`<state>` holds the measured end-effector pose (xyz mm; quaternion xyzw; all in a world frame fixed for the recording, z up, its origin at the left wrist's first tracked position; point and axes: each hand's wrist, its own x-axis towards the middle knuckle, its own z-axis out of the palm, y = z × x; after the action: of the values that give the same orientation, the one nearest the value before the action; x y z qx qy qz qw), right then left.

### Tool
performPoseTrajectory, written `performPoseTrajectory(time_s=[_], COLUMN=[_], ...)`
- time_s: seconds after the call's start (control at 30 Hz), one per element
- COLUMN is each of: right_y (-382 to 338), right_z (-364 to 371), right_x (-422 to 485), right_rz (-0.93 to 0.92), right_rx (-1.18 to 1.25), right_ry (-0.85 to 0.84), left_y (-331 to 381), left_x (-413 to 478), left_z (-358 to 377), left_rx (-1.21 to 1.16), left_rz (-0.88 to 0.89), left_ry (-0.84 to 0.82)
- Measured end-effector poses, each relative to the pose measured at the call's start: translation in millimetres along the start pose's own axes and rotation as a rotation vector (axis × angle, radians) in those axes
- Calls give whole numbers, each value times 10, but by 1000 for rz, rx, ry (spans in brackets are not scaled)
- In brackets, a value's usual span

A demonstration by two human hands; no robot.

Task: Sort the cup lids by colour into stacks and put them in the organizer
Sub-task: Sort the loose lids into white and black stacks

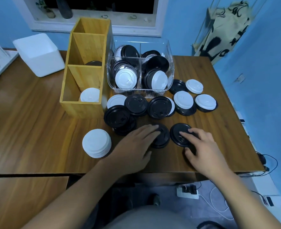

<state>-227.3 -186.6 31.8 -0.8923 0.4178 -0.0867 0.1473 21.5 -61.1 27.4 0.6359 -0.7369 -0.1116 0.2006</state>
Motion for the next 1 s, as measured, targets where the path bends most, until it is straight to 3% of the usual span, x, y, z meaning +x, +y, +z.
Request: performPoseTrajectory(time_s=[0.2,0.3,0.4,0.53,0.67,0.8,1.0], right_y=[21,75,115,97,107,200,270], right_z=[-164,-226,-219,-248,-244,-214,-216], right_x=[-31,109,278,339,238,141,100], right_rz=[-27,-139,-167,-88,15,-63,-51], right_rx=[128,156,106,-63,-230,42,137], right_ry=[-52,-187,-298,-271,-189,-209,-141], left_y=[-103,-104,52,277,61,-113,-67], left_x=[452,427,332,143,20,128,244], left_z=[15,23,50,46,-68,-75,48], left_rx=[1,58,164,47,-35,-256,-193], left_rz=[19,-11,-190,-388,-212,-88,-118], left_ry=[-240,-188,-134,-89,-52,-191,-183])
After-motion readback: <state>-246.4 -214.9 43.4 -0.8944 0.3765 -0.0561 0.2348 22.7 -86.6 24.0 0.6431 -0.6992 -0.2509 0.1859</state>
